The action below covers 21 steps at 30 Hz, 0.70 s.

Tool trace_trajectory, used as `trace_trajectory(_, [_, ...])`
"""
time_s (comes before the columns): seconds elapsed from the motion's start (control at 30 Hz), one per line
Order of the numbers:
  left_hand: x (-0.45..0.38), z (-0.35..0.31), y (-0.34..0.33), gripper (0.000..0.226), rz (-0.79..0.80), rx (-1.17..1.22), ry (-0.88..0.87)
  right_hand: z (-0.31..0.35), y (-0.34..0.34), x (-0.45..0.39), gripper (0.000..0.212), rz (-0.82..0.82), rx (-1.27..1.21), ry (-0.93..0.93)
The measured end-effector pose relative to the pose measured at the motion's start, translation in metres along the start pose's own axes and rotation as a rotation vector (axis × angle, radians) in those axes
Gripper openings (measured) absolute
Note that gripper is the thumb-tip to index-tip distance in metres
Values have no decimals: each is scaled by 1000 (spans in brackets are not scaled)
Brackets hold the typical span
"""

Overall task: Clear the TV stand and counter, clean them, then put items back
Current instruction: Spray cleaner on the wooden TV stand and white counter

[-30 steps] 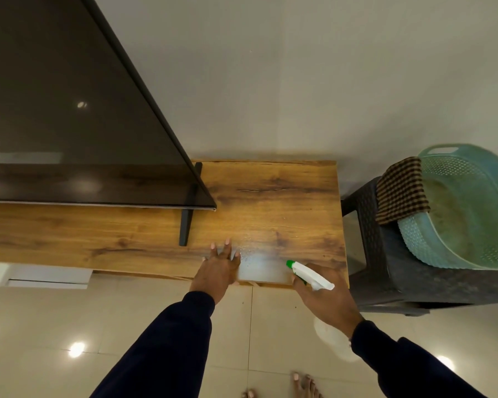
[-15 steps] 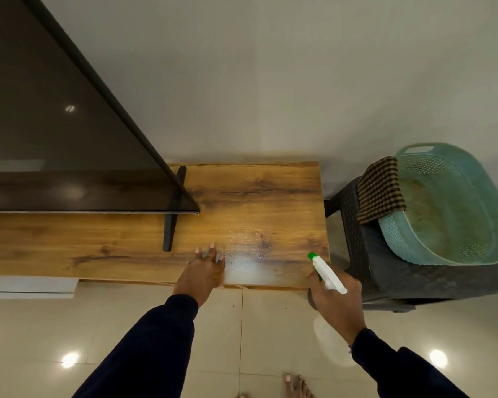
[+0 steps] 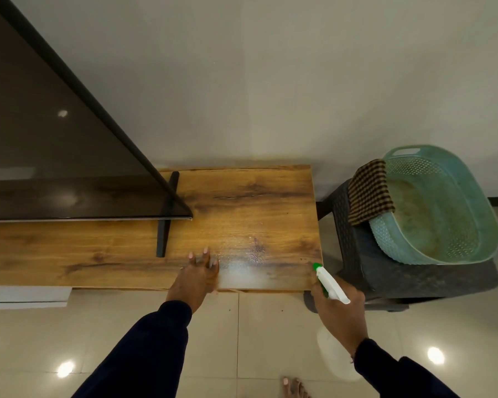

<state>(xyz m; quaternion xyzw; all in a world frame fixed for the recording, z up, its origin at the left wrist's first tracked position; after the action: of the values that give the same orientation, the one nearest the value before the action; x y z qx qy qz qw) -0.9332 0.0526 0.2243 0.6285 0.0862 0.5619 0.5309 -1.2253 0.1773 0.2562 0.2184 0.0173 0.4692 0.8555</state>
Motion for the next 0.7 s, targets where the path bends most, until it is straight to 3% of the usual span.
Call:
trace_trajectory(0.2, [7, 13, -3, 83, 12, 300, -86, 5, -19, 17, 50, 110, 18, -48])
trace_trajectory(0.37, [18, 17, -23, 93, -94, 326, -187, 23, -46, 30, 50, 103, -103, -107])
trace_trajectory(0.47, [38, 33, -38, 85, -183, 315, -164, 40, -73, 43, 54, 141, -74, -37])
trace_trajectory(0.7, [91, 110, -76, 74, -298, 345, -42, 76, -163, 82, 37, 322, -22, 28])
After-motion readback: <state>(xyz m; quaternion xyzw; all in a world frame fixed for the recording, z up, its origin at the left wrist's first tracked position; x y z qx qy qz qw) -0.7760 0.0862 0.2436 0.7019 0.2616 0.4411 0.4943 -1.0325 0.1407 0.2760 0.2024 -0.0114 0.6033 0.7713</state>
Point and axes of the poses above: each hand's wrist, its own x-axis away from the middle knuckle, its own y-axis out of the back of the hand, z = x × y, the point moved 6 cm from there along -x, towards the middle knuckle, and after that the axes turned 11 degrees about -x, right-handed, at the moved point
